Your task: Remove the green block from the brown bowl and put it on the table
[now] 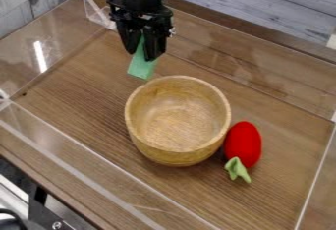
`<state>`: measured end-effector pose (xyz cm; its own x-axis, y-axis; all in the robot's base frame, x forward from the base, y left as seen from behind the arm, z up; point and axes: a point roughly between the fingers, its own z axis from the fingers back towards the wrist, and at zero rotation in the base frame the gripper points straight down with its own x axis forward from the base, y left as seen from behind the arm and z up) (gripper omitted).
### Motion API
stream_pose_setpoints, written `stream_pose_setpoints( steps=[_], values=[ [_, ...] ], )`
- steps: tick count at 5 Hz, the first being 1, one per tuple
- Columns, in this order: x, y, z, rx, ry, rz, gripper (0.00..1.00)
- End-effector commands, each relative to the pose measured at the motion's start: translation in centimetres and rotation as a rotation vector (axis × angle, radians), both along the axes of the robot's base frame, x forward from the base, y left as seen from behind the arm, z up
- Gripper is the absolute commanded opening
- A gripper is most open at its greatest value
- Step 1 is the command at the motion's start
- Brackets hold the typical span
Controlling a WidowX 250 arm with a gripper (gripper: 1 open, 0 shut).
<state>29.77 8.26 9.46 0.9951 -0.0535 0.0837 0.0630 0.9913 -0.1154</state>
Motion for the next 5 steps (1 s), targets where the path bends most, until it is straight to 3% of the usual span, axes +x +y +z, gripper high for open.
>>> stream_pose_setpoints(
  steps=[1, 2, 4, 5],
  values=[
    [0.4, -0.3, 2.4, 0.02, -0.065, -0.022, 0.0],
    [0.4, -0.8, 3.4, 0.021, -0.075, -0.041, 0.0],
    [0.1, -1.3, 5.4, 0.028, -0.089, 0.048, 0.0],
    [0.1, -1.6, 5.5, 0.031, -0.086, 0.079, 0.0]
  ],
)
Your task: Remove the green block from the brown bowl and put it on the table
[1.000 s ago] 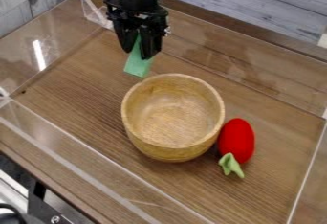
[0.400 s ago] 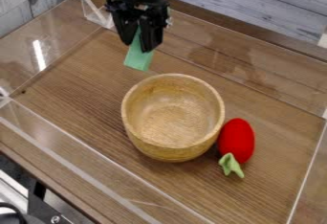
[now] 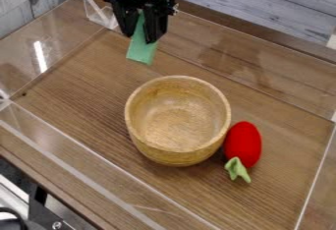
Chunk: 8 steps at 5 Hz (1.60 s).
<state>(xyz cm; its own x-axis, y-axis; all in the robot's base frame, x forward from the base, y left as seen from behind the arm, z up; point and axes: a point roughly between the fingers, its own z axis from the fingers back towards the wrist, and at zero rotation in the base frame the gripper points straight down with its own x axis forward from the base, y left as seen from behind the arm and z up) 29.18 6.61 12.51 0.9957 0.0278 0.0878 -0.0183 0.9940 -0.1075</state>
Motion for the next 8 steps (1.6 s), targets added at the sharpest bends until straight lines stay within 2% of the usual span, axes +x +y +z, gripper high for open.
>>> stream_pose_setpoints(
  steps=[1, 2, 3, 5, 6, 7, 8],
  values=[
    [1.0, -0.5, 2.8, 0.028, -0.078, 0.027, 0.0],
    [1.2, -1.0, 2.9, 0.031, -0.074, 0.056, 0.0],
    [1.3, 0.3, 2.9, 0.035, -0.072, 0.057, 0.0],
    [1.1, 3.6, 1.3, 0.046, -0.061, 0.118, 0.0],
    [1.2, 4.3, 0.7, 0.043, -0.056, 0.056, 1.0],
    [1.1, 5.2, 1.4, 0.04, -0.077, 0.003, 1.0],
    [0.9, 5.1, 1.2, 0.037, -0.086, 0.012, 1.0]
  ],
)
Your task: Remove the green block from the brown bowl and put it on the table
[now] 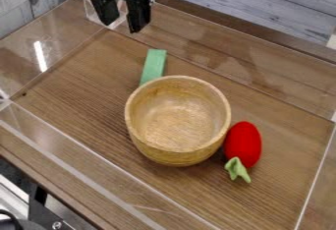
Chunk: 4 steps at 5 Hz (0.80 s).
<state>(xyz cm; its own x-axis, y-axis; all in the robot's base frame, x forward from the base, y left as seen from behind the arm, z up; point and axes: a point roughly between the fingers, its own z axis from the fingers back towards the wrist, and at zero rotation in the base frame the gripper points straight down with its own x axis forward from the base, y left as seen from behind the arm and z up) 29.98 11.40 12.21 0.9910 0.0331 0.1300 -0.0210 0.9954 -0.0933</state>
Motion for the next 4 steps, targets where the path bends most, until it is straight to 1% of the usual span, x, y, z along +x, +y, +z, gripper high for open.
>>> stream_pose_setpoints(
  steps=[1, 3, 4],
  values=[
    [0.0, 0.4, 1.2, 0.019, -0.05, 0.017, 1.0],
    [0.7, -2.3, 1.8, 0.016, -0.066, -0.027, 1.0],
    [0.3, -2.8, 2.1, 0.017, -0.074, 0.032, 1.0]
  ],
)
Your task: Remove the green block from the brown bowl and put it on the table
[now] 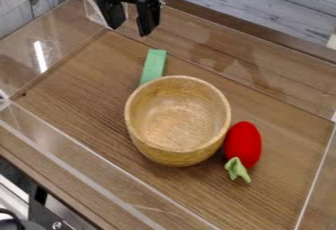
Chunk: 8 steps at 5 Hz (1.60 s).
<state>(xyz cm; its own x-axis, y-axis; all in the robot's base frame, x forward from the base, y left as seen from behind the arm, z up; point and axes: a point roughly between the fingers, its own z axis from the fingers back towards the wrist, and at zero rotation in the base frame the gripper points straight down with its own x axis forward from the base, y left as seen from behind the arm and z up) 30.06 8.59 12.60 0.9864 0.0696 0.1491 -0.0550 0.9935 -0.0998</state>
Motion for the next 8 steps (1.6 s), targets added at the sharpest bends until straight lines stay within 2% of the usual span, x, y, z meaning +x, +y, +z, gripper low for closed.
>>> stream_pose_setpoints(
  steps=[1, 3, 4, 5, 6, 8],
  values=[
    [-0.2, -0.5, 1.9, 0.024, -0.061, 0.056, 1.0],
    [-0.4, 0.1, 2.3, 0.025, -0.061, 0.018, 1.0],
    [-0.9, 0.6, 2.5, 0.026, -0.063, 0.026, 0.0],
    [-1.3, 1.4, 3.2, 0.028, -0.071, 0.044, 1.0],
    [-1.4, 2.9, 3.7, 0.034, -0.076, 0.064, 1.0],
    [1.0, 3.0, 4.6, 0.029, -0.074, 0.106, 1.0]
  ],
)
